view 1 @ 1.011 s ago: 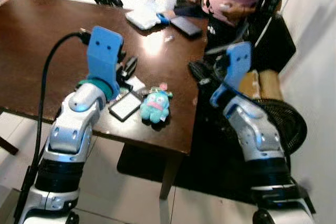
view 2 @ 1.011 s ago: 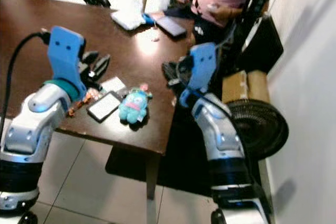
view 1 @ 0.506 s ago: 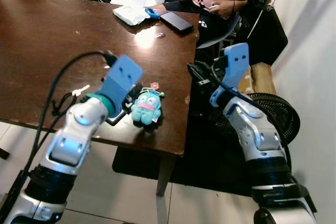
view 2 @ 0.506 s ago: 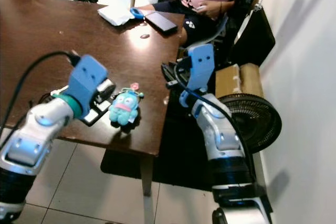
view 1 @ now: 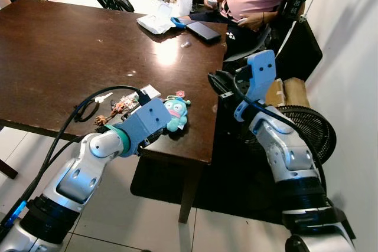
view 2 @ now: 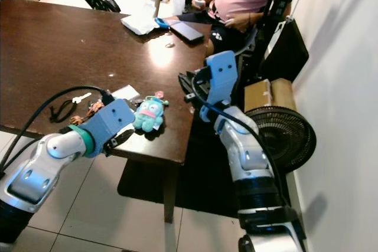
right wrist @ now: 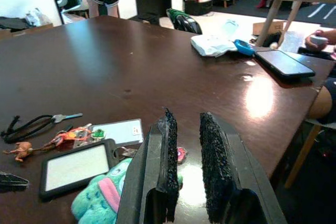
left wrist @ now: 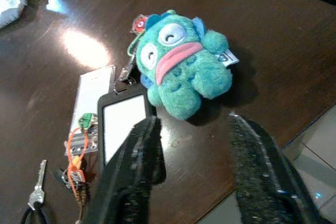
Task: Hang keys on a hook
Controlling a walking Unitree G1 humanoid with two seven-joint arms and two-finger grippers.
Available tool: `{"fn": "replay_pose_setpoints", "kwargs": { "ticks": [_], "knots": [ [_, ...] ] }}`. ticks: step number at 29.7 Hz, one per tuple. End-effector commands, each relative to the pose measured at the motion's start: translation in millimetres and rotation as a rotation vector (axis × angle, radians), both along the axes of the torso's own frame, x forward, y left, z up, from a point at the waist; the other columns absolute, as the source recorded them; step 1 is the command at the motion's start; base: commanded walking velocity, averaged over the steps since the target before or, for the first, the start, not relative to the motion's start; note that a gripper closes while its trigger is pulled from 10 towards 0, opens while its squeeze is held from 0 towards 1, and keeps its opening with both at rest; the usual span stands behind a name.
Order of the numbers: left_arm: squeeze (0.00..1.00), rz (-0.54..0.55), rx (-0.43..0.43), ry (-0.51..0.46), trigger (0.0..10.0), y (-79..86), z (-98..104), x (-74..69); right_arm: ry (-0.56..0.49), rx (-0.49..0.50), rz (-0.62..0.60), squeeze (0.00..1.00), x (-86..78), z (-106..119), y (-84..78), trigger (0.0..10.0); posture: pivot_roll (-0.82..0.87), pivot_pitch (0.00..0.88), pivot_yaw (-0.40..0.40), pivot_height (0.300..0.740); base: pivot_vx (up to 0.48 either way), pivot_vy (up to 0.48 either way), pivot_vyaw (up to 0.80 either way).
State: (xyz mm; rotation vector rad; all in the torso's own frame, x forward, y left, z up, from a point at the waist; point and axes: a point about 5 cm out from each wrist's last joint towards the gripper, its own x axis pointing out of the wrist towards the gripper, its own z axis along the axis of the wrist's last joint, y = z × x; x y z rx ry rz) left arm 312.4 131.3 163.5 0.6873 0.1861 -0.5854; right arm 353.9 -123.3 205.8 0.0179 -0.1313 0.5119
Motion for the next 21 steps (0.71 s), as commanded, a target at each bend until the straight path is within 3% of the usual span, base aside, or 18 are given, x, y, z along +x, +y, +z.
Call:
{"fn": "replay_pose_setpoints", "kwargs": {
  "ticks": [1,4,6,9,10,12,13,14,15,16,17,21],
  "knots": [
    [1.0,-0.007,0.003,0.023,10.0,-0.4,-3,-2.1,0.017,-0.013,0.001,0.0,-0.6,-6,0.2,10.0,0.09,0.0,0.074,0.74,0.0,0.0,0.0],
    [1.0,0.046,-0.095,0.14,10.0,-0.8,-9,-1.0,0.019,-0.014,0.005,0.0,0.4,-9,3.3,10.0,0.12,0.0,0.089,0.74,0.0,0.0,0.0],
    [1.0,0.062,-0.133,0.169,10.0,-2.3,-10,0.2,0.019,-0.013,0.007,0.0,1.0,-9,4.3,10.0,0.12,0.0,0.092,0.74,0.0,0.0,0.0],
    [1.0,0.174,-0.318,0.302,10.0,-8.4,-12,11.4,0.023,0.004,-0.001,0.0,6.5,-8,5.9,10.0,0.16,0.0,0.125,0.74,0.0,0.0,0.0],
    [1.0,0.174,-0.318,0.302,10.0,-8.4,-12,11.4,0.023,0.004,-0.001,0.0,6.5,-8,5.9,10.0,0.16,0.0,0.125,0.74,0.0,0.0,0.0],
    [1.0,0.242,-0.423,0.392,10.0,-11.8,-13,19.8,0.026,0.017,-0.01,0.0,9.8,-8,5.1,10.0,0.17,0.0,0.137,0.74,0.0,0.0,0.0],
    [0.65,0.262,-0.459,0.422,10.0,-13.0,-12,22.4,0.027,0.021,-0.013,0.0,10.7,-7,4.7,10.0,0.17,0.0,0.137,0.74,0.0,0.0,0.0],
    [0.65,0.262,-0.459,0.422,10.0,-13.0,-12,22.4,0.027,0.021,-0.013,0.0,10.7,-7,4.7,10.0,0.17,0.0,0.137,0.74,0.0,0.0,0.0],
    [0.3,0.277,-0.491,0.456,10.0,-14.6,-12,25.1,0.026,0.025,-0.021,0.0,11.9,-6,2.6,10.0,0.16,0.0,0.143,0.74,0.0,0.0,0.0],
    [0.3,0.277,-0.491,0.456,10.0,-14.6,-12,25.1,0.026,0.025,-0.021,0.0,11.9,-6,2.6,10.0,0.16,0.0,0.143,0.74,0.0,0.0,0.0],
    [0.0,0.302,-0.506,0.472,10.0,-15.3,-12,27.7,0.026,0.027,-0.032,0.0,12.7,-6,-0.1,10.0,0.17,0.0,0.15,0.74,0.0,0.0,0.0],
    [0.0,0.349,-0.499,0.476,10.0,-17.6,-16,33.2,0.03,0.026,-0.059,0.0,13.7,-7,-9.0,10.0,0.17,0.0,0.159,0.74,0.0,0.0,0.0]
  ]
}}
